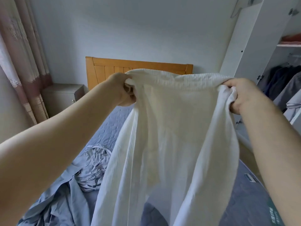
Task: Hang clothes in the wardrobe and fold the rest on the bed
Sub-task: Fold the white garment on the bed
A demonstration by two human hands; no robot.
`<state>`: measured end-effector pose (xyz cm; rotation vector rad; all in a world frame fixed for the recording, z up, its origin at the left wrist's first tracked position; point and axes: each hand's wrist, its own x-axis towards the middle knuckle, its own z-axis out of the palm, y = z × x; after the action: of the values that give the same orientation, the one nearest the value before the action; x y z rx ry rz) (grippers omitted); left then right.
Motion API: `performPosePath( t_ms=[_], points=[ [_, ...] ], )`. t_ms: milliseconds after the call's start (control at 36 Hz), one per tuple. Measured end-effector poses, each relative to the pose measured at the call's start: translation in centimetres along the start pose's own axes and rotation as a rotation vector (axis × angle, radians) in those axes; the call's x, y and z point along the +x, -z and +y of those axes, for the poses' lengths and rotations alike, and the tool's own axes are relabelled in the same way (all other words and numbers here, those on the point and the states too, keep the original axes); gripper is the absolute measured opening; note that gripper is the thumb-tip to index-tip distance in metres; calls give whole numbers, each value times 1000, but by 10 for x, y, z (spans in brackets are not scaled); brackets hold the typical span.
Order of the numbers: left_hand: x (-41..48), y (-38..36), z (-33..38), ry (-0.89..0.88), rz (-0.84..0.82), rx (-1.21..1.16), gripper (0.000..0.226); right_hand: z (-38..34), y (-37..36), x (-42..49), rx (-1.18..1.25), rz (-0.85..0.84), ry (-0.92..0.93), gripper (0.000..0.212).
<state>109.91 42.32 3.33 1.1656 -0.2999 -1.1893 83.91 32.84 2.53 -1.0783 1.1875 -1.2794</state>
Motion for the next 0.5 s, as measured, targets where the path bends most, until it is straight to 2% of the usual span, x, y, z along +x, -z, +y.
performPosePath(
  t_ms=[83, 139, 278, 333, 361, 500],
  points=[
    [16, -16, -10, -24, 13, -73, 17, 8, -4, 21, 110, 99, -53, 34],
    [40, -27, -22, -14, 49, -60, 3, 22, -12, 46, 141, 144, -66, 29],
    [148, -45, -77, 74, 128, 90, 26, 104, -35, 128, -12, 169, -182, 3],
    [197, -51, -105, 121, 148, 124, 29, 150, -42, 164, -68, 180, -255, 31],
    [221, -54, -118, 141, 182, 135, 29, 172, -47, 182, -92, 200, -262, 39],
    [350, -58, -185, 210, 319, 174, 30, 268, -64, 269, -211, 307, -323, 41]
  ],
)
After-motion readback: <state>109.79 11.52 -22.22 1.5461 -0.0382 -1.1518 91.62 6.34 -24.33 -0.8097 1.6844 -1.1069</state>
